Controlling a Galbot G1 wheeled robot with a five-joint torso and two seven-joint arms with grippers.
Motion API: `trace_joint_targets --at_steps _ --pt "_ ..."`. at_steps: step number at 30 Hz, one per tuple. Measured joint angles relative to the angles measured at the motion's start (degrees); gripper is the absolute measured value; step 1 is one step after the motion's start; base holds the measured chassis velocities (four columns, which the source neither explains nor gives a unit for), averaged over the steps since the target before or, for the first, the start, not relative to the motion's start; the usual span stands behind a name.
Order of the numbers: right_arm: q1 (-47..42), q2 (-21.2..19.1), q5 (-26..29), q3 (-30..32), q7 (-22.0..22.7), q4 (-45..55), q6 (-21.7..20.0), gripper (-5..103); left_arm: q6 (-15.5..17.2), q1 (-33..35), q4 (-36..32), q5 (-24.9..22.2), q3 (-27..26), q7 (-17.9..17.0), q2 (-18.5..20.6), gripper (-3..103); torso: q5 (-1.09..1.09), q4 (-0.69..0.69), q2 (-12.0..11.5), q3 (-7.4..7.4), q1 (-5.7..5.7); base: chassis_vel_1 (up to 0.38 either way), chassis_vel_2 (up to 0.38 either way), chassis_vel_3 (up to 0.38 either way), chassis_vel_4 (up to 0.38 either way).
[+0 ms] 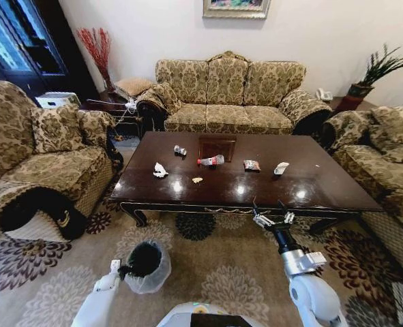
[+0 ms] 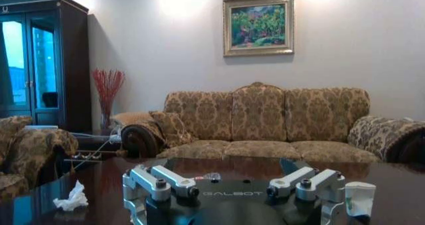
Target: Move to the front of the table and place the trash on the table into the trash bin.
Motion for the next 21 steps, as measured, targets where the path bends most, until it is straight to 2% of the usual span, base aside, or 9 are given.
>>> trace_joint_targets --at_steps 6,10,14,15,17,18,19,21 --pt "0.09 0.37 -0.37 -0.55 -0.02 -0.03 0.17 100 1.02 2.69 -3.56 -2.16 0.01 -0.37 0.05 0 -0.05 -0.01 0.00 0.00 0.00 0.000 0.000 0.000 0.000" --pt "0.22 0.28 -0.31 -0.75 -0.29 0.04 0.81 100 2.45 6.25 -7.79 -5.14 -0.16 -1.93 0.62 0 -0.05 -0.02 0.00 0.00 0.00 0.000 0.000 0.000 0.000" --pt "1.02 0.30 0.24 -1.14 -0.64 -0.08 1.73 100 4.73 13.64 -18.87 -10.37 -1.83 -4.61 2.14 0 -0.06 0.02 0.00 0.01 0.00 0.000 0.000 0.000 0.000" --pt "1.02 0.30 0.24 -1.14 -0.64 -0.08 1.73 100 4.73 13.64 -18.87 -10.37 -1.83 -4.61 2.14 0 -0.06 0.02 0.00 0.01 0.00 0.000 0.000 0.000 0.000" --pt "1.34 0.40 0.45 -1.28 -0.72 -0.23 2.03 100 5.33 16.48 -24.05 -12.45 -2.76 -5.62 2.85 0 0.00 0.00 0.00 0.00 0.00 0.000 0.000 0.000 0.000" --pt "1.74 0.60 0.78 -1.37 -0.74 -0.60 2.88 100 5.93 20.06 -30.29 -15.36 -3.81 -6.71 3.89 0 0.02 -0.01 0.00 0.00 0.00 0.000 0.000 0.000 0.000" --pt "1.74 0.60 0.78 -1.37 -0.74 -0.60 2.88 100 5.93 20.06 -30.29 -15.36 -3.81 -6.71 3.89 0 0.02 -0.01 0.00 0.00 0.00 0.000 0.000 0.000 0.000" --pt "2.55 0.87 1.71 -1.95 0.03 -1.59 5.49 100 6.48 23.88 -36.26 -17.82 -4.97 -8.43 4.72 0 -0.03 -0.03 0.00 0.00 0.00 0.000 0.000 0.000 0.000"
